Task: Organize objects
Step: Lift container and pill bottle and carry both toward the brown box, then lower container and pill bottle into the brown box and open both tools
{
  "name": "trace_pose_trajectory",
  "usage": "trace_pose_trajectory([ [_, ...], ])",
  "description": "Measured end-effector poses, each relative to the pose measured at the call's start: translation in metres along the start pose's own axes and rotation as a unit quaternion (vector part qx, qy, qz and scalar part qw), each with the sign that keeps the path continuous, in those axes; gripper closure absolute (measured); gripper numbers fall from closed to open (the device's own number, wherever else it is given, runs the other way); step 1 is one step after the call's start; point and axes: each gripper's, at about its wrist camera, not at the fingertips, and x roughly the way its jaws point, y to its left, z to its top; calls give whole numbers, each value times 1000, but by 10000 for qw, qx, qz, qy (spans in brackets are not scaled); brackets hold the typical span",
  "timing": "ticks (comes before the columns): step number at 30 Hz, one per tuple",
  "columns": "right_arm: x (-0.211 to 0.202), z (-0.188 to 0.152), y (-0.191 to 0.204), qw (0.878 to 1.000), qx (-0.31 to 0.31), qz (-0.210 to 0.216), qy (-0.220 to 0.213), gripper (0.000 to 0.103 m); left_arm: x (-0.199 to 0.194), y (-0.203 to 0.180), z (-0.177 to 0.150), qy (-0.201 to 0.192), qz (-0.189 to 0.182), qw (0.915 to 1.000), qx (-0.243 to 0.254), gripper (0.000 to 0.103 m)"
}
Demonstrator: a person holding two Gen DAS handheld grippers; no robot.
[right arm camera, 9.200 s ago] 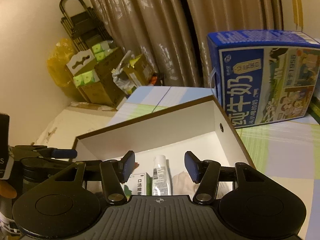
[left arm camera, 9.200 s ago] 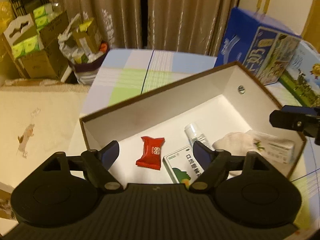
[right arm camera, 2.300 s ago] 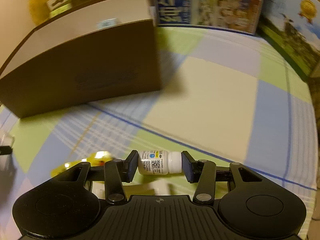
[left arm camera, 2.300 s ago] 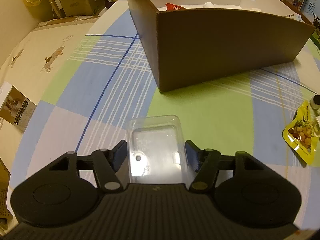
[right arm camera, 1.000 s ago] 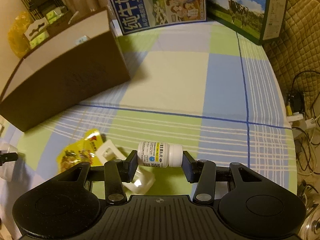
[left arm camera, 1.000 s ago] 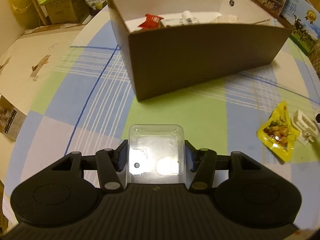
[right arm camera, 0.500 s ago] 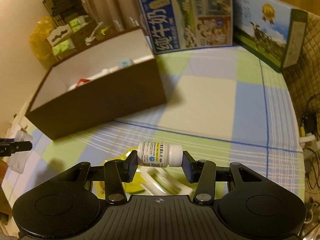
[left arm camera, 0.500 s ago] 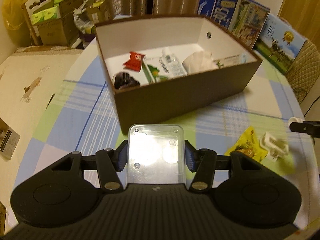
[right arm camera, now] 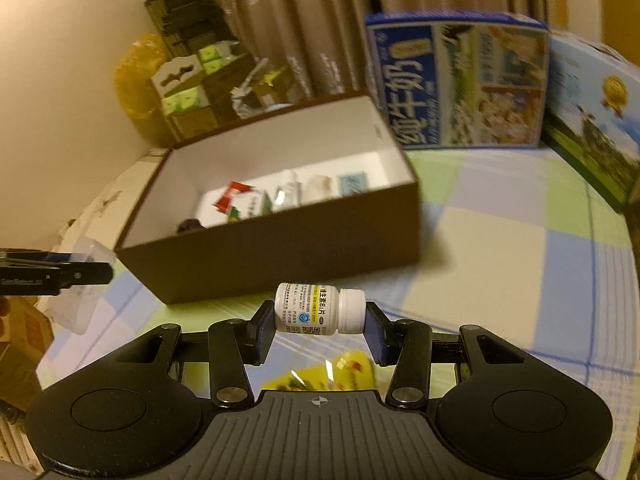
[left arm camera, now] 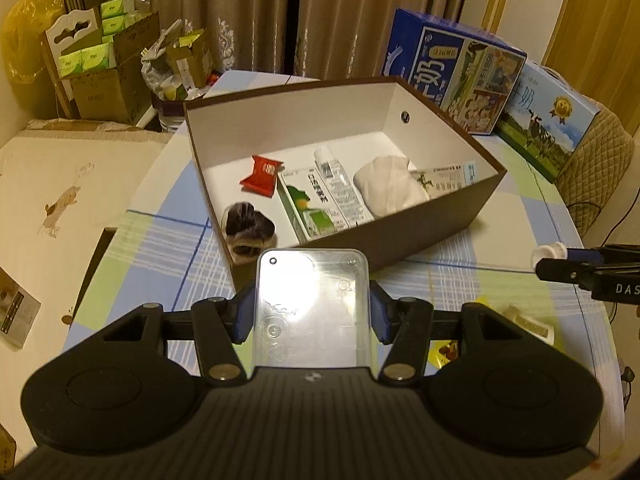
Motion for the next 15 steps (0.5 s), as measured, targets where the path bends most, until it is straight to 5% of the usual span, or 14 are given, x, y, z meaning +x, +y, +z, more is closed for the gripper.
trace_pose_trajectory([
  [15,36,56,41,9981,-408,382,-271,59,21,8,54,-238,-106,9992,301,52],
])
